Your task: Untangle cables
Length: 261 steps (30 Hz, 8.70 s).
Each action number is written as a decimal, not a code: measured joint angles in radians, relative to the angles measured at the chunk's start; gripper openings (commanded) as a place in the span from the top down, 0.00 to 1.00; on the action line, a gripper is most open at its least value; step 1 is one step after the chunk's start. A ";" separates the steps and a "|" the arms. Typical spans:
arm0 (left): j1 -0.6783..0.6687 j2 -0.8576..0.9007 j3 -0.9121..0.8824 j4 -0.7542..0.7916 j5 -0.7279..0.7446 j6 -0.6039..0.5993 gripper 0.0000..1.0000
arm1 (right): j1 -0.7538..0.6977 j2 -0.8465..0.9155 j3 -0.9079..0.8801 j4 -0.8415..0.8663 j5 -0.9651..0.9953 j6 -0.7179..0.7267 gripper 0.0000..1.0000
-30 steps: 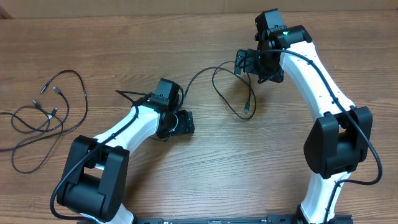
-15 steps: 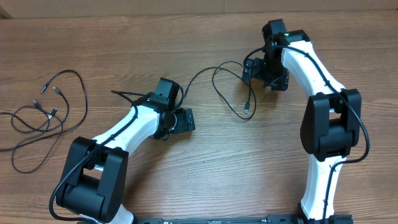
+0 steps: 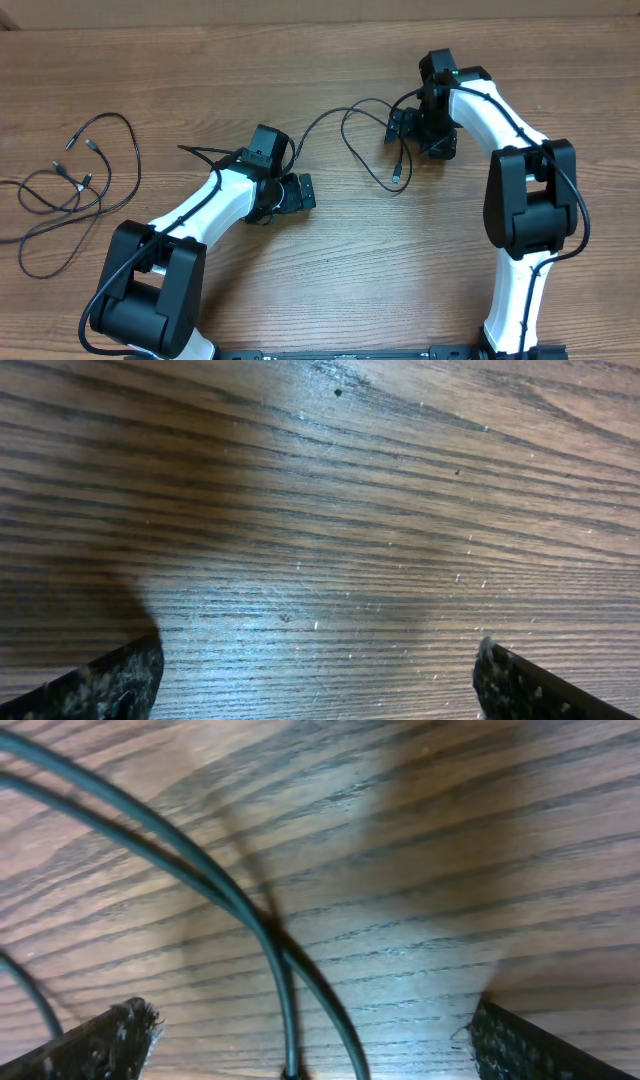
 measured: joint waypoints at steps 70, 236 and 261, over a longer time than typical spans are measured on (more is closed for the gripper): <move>0.288 -0.003 0.001 -0.077 -0.061 -0.066 0.00 | 0.262 -0.043 -0.121 -0.054 -0.354 0.021 0.00; -0.093 0.300 0.454 -0.391 -0.159 0.239 0.96 | -0.273 -0.087 0.047 -0.084 0.026 -0.147 0.00; 0.233 0.322 0.474 -0.803 -0.380 0.224 0.31 | -0.273 -0.087 0.047 -0.084 0.026 -0.147 0.00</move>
